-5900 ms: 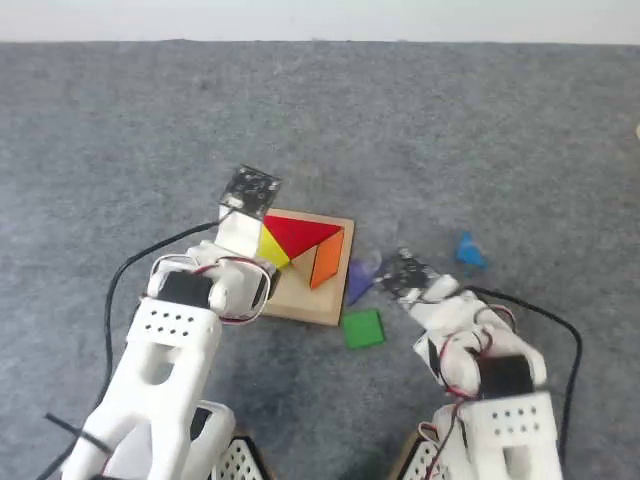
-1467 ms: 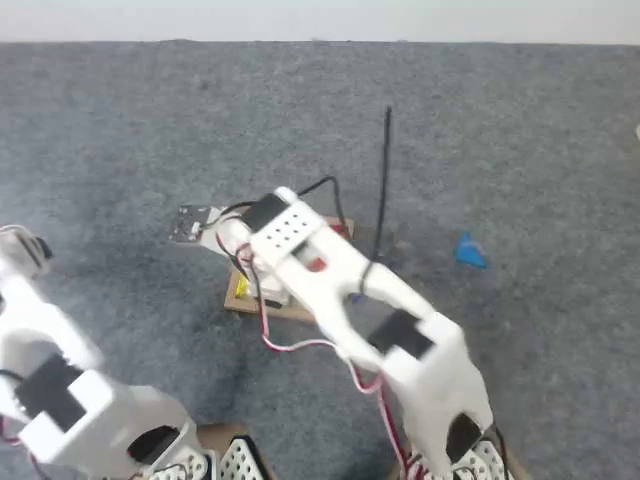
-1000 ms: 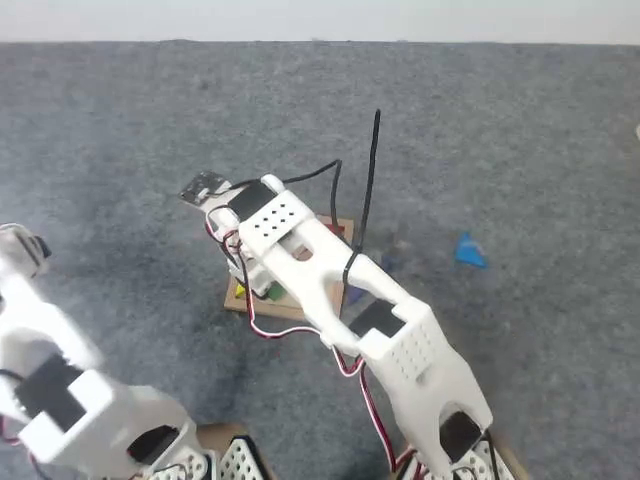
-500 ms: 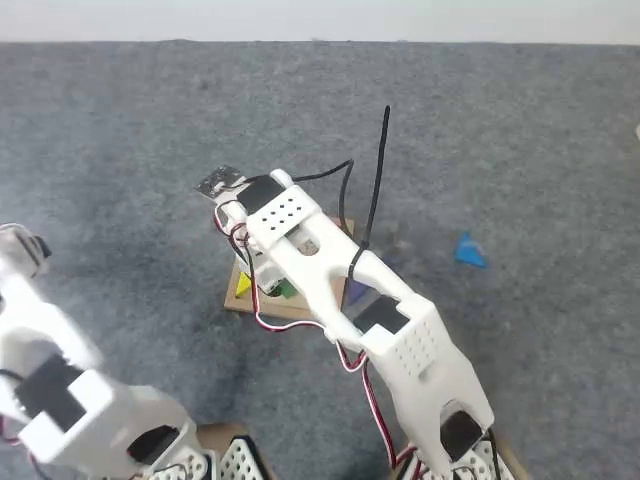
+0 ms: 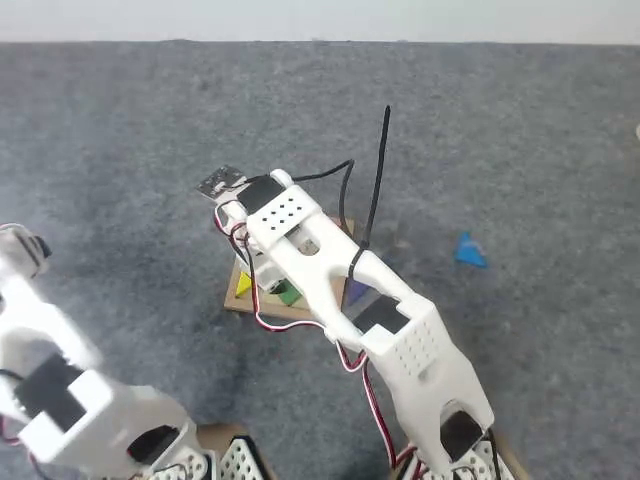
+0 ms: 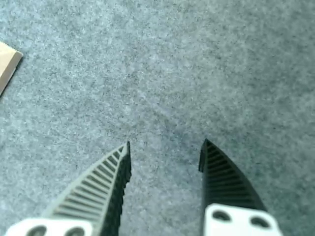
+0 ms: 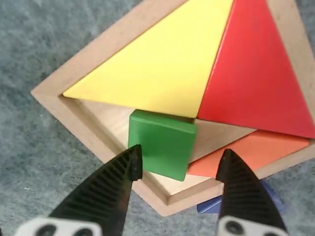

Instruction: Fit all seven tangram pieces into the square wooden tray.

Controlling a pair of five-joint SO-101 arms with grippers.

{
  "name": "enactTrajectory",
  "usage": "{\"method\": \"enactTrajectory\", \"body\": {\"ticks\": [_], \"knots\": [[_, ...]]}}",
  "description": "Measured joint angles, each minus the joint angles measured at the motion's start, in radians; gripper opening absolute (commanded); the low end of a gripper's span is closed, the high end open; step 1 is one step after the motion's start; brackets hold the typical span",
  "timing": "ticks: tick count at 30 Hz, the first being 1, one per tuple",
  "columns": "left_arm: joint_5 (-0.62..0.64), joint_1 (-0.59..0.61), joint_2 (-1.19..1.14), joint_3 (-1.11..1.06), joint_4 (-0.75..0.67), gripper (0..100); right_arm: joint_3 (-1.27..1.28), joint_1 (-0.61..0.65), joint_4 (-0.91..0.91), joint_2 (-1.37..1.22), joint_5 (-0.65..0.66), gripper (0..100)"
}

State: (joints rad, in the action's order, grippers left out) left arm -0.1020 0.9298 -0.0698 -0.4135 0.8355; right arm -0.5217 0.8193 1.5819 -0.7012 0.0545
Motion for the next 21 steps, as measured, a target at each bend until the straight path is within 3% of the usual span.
{"method": "enactTrajectory", "body": {"ticks": [7,21], "knots": [[0.000,0.000,0.000,0.000,0.000,23,0.003,-0.026,-0.028,-0.020,-0.025,23.8],[0.000,-0.009,-0.011,0.000,0.000,23,0.003,0.072,-0.032,-0.028,-0.057,23.8]]}}
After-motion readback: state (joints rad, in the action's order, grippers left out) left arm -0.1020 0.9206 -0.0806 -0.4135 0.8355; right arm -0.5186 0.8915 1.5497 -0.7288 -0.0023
